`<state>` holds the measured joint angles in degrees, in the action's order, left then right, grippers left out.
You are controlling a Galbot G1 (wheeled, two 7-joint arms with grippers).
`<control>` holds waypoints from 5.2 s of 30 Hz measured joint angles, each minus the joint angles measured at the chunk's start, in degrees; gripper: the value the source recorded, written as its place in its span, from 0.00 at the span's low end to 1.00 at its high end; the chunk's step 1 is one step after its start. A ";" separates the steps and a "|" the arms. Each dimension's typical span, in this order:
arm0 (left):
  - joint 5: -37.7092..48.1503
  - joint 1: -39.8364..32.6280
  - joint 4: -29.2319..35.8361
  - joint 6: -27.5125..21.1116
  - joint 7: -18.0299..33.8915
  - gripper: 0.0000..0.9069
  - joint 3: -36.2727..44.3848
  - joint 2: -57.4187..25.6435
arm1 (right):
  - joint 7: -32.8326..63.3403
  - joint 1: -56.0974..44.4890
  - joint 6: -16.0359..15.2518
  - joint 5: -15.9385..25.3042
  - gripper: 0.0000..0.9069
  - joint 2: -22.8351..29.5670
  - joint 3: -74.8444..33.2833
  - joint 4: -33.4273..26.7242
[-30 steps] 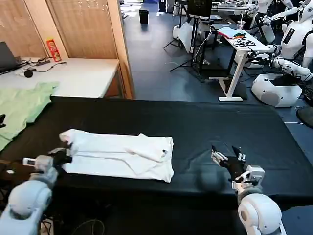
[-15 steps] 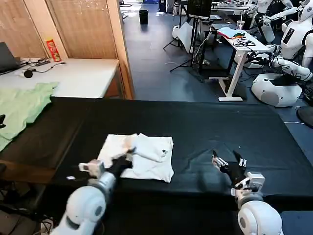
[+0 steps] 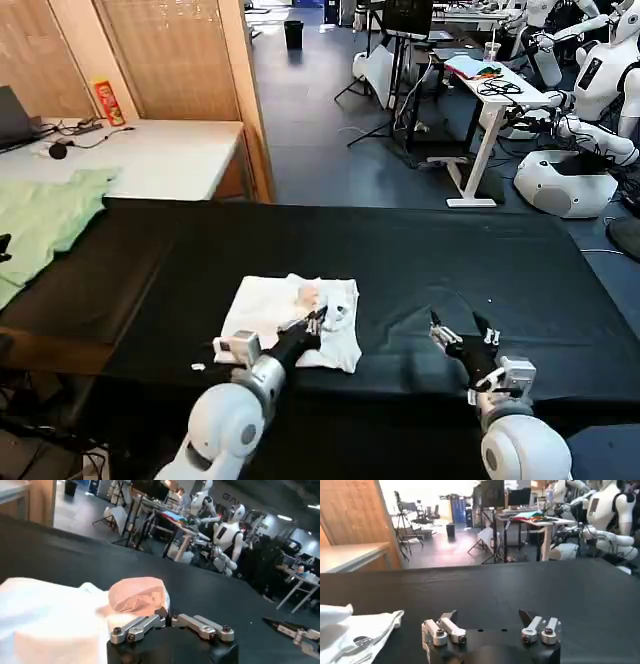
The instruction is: Fold and organize the clothes.
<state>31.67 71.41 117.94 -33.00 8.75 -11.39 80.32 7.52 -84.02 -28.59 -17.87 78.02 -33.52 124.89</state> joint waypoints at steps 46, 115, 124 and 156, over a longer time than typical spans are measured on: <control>-13.26 5.15 1.28 8.61 -5.21 0.97 -10.89 -4.22 | -11.98 26.45 0.45 13.06 0.97 -6.92 31.30 -22.65; 12.53 2.46 -10.16 8.97 -4.47 0.00 -21.87 -3.87 | -5.21 13.38 3.69 8.74 0.97 -0.41 14.24 -10.38; -1.05 2.46 -8.88 11.26 -5.00 0.00 -25.06 -14.08 | -5.41 11.46 3.77 8.59 0.97 -1.45 11.65 -9.37; -20.14 2.19 -0.69 11.99 -3.82 0.97 -6.40 -12.83 | -5.71 8.03 -1.64 -1.55 0.97 -1.55 11.76 -6.64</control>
<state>11.52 73.60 117.25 -21.01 4.93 -17.79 67.49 1.81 -75.99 -30.23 -19.43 76.46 -21.76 118.25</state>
